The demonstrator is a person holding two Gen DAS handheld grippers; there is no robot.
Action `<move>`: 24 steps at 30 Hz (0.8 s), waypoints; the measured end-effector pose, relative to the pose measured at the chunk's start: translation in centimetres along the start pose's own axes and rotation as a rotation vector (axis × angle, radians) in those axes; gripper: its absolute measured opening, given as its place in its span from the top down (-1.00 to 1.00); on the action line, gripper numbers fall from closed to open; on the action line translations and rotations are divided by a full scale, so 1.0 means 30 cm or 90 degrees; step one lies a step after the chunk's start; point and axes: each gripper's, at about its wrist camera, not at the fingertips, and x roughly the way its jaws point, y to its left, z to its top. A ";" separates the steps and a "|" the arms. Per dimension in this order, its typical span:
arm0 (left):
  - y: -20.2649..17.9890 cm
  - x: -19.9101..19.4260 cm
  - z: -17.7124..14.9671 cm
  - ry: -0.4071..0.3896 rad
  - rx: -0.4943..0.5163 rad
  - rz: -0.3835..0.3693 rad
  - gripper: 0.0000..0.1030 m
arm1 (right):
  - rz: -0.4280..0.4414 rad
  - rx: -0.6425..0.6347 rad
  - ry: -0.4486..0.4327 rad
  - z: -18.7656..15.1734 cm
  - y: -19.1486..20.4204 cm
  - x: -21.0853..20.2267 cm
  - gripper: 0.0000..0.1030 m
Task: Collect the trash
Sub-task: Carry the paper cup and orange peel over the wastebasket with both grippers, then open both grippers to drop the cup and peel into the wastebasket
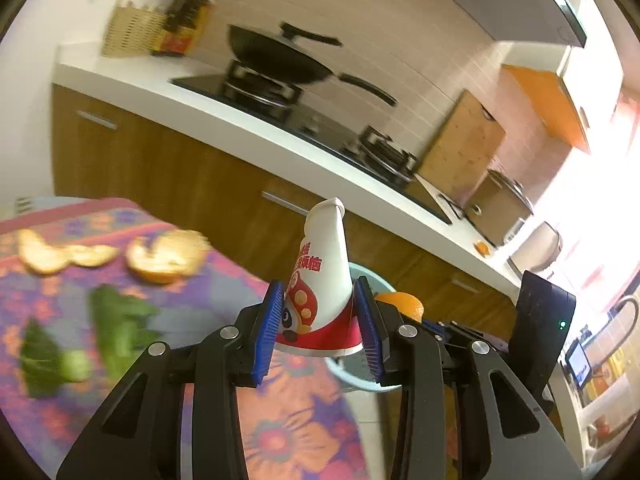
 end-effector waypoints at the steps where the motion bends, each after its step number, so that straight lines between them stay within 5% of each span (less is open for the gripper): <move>1: -0.019 0.031 -0.003 0.008 0.002 -0.009 0.32 | -0.014 0.005 0.003 -0.009 -0.032 -0.006 0.83; 12: -0.221 0.359 -0.047 0.097 0.078 -0.014 0.32 | -0.065 0.125 0.043 -0.070 -0.338 0.007 0.83; 24: -0.203 0.590 -0.095 0.177 0.039 0.000 0.31 | -0.085 0.229 0.158 -0.152 -0.512 0.150 0.81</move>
